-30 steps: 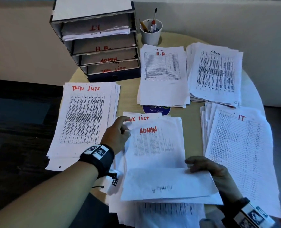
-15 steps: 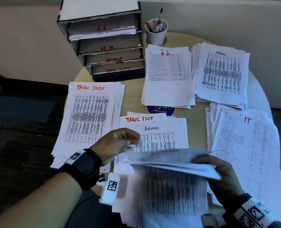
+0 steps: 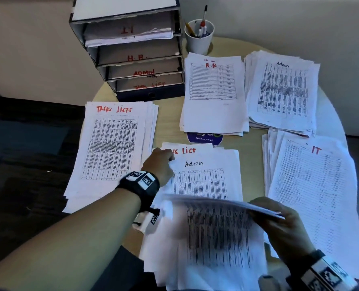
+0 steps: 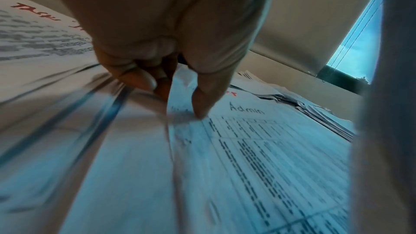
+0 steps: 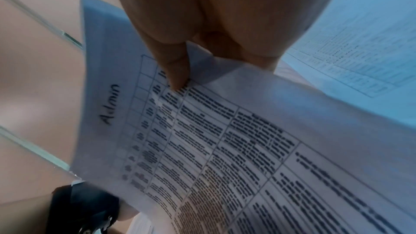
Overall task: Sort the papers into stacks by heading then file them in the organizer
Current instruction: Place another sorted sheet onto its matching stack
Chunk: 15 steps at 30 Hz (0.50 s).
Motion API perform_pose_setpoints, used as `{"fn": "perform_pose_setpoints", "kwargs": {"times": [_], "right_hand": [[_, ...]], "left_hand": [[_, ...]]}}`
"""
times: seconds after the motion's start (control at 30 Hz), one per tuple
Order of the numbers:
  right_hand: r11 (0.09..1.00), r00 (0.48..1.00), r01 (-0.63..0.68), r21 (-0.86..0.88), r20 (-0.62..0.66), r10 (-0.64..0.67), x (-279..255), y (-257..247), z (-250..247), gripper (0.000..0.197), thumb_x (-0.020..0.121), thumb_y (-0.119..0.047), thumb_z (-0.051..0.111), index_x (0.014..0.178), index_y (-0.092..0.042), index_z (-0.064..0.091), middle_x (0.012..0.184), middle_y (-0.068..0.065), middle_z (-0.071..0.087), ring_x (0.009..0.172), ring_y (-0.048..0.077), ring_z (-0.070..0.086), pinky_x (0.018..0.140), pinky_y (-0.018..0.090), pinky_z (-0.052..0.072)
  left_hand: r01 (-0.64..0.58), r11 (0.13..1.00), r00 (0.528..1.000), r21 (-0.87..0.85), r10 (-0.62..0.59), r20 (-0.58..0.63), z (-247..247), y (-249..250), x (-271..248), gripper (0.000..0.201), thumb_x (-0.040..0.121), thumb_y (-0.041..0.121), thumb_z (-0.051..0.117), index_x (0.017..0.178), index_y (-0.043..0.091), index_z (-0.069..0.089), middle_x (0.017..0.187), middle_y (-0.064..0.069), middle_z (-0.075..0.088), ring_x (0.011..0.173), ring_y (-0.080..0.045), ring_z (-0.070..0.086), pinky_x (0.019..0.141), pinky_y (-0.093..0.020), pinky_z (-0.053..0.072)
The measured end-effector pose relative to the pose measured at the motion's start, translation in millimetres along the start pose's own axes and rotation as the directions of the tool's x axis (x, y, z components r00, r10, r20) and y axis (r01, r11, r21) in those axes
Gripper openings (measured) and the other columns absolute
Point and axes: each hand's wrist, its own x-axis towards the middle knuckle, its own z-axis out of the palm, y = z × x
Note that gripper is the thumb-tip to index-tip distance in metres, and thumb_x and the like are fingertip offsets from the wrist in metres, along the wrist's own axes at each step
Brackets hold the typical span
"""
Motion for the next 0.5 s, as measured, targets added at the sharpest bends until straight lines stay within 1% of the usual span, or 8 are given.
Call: {"fn": "perform_pose_setpoints", "kwargs": {"times": [0.07, 0.13, 0.23, 0.3, 0.33, 0.4, 0.47, 0.5], "right_hand": [[0.999, 0.996, 0.040, 0.005, 0.078, -0.041, -2.0, 3.2, -2.3, 0.026, 0.068, 0.005, 0.077, 0.081, -0.017, 0.075, 0.094, 0.004, 0.072, 0.086, 0.021, 0.068, 0.073, 0.024, 0.052], [1.000, 0.996, -0.018, 0.014, 0.093, 0.016, -3.9, 8.0, -3.8, 0.024, 0.062, 0.003, 0.079, 0.078, -0.015, 0.077, 0.120, -0.002, 0.067, 0.108, 0.022, 0.066, 0.081, 0.024, 0.053], [0.986, 0.987, -0.159, 0.060, -0.013, 0.160, -0.6, 8.9, -1.9, 0.025, 0.055, 0.001, 0.081, 0.078, -0.009, 0.079, 0.142, -0.012, 0.053, 0.126, 0.011, 0.056, 0.094, 0.025, 0.050], [0.938, 0.957, -0.282, 0.201, -0.005, 0.288, 4.5, 0.6, 3.0, 0.045, 0.049, -0.016, 0.088, 0.093, -0.015, 0.080, 0.140, -0.017, 0.055, 0.118, 0.014, 0.062, 0.092, 0.035, 0.054], [0.901, 0.939, -0.338, 0.271, 0.038, 0.341, 7.5, -2.5, 5.1, 0.054, 0.046, -0.023, 0.089, 0.099, -0.017, 0.079, 0.136, -0.015, 0.060, 0.109, 0.015, 0.066, 0.085, 0.034, 0.056], [0.833, 0.917, -0.395, 0.387, 0.104, 0.386, 12.0, -10.3, 8.7, 0.047, 0.054, -0.022, 0.083, 0.099, -0.008, 0.078, 0.120, -0.001, 0.071, 0.091, 0.013, 0.071, 0.068, 0.024, 0.058], [0.901, 0.951, -0.307, 0.307, 0.055, 0.305, 11.9, -11.9, 11.0, 0.040, 0.055, -0.025, 0.087, 0.084, 0.000, 0.077, 0.097, 0.006, 0.076, 0.076, 0.013, 0.072, 0.061, 0.020, 0.056], [0.964, 0.976, -0.214, 0.156, 0.010, 0.215, 11.1, -9.9, 11.8, 0.030, 0.057, -0.019, 0.090, 0.077, -0.002, 0.077, 0.088, 0.000, 0.077, 0.072, 0.011, 0.071, 0.061, 0.018, 0.055]], "left_hand": [[-0.064, 0.989, 0.996, -0.132, 0.055, -0.072, -2.1, -0.1, -9.6, 0.020, 0.083, 0.001, 0.063, 0.085, 0.021, 0.059, 0.103, -0.006, 0.060, 0.095, -0.027, 0.060, 0.083, -0.034, 0.050], [-0.080, 0.931, 0.996, -0.357, 0.058, -0.073, -9.9, 1.5, -25.6, 0.023, 0.085, -0.002, 0.065, 0.077, 0.020, 0.061, 0.093, -0.004, 0.068, 0.090, -0.022, 0.063, 0.078, -0.033, 0.052], [-0.062, 0.711, 0.993, -0.700, 0.113, 0.028, -27.3, 5.2, -59.3, 0.031, 0.082, -0.018, 0.064, 0.071, 0.011, 0.063, 0.089, -0.004, 0.074, 0.087, -0.012, 0.068, 0.073, -0.019, 0.052], [-0.021, 0.610, 0.972, -0.792, 0.198, 0.127, -34.1, 4.7, -80.7, 0.033, 0.081, -0.022, 0.063, 0.068, 0.009, 0.065, 0.089, -0.009, 0.076, 0.088, -0.015, 0.070, 0.076, -0.022, 0.053], [-0.006, 0.588, 0.958, -0.809, 0.234, 0.163, -34.8, 3.2, -88.1, 0.036, 0.082, -0.021, 0.062, 0.068, 0.011, 0.068, 0.090, -0.011, 0.076, 0.091, -0.018, 0.071, 0.079, -0.025, 0.054], [0.019, 0.541, 0.949, -0.841, 0.256, 0.186, -35.5, -0.1, -94.9, 0.037, 0.083, -0.017, 0.064, 0.070, 0.017, 0.073, 0.094, -0.014, 0.076, 0.096, -0.023, 0.071, 0.084, -0.031, 0.056], [0.071, 0.397, 0.963, -0.915, 0.210, 0.166, -32.9, -4.6, -91.3, 0.027, 0.083, -0.009, 0.068, 0.077, 0.017, 0.075, 0.099, -0.014, 0.075, 0.096, -0.025, 0.070, 0.085, -0.033, 0.058], [0.105, 0.297, 0.973, -0.949, 0.167, 0.160, -32.3, -5.5, -87.0, 0.020, 0.084, -0.002, 0.069, 0.085, 0.016, 0.076, 0.103, -0.015, 0.074, 0.096, -0.026, 0.068, 0.083, -0.033, 0.057]]}}
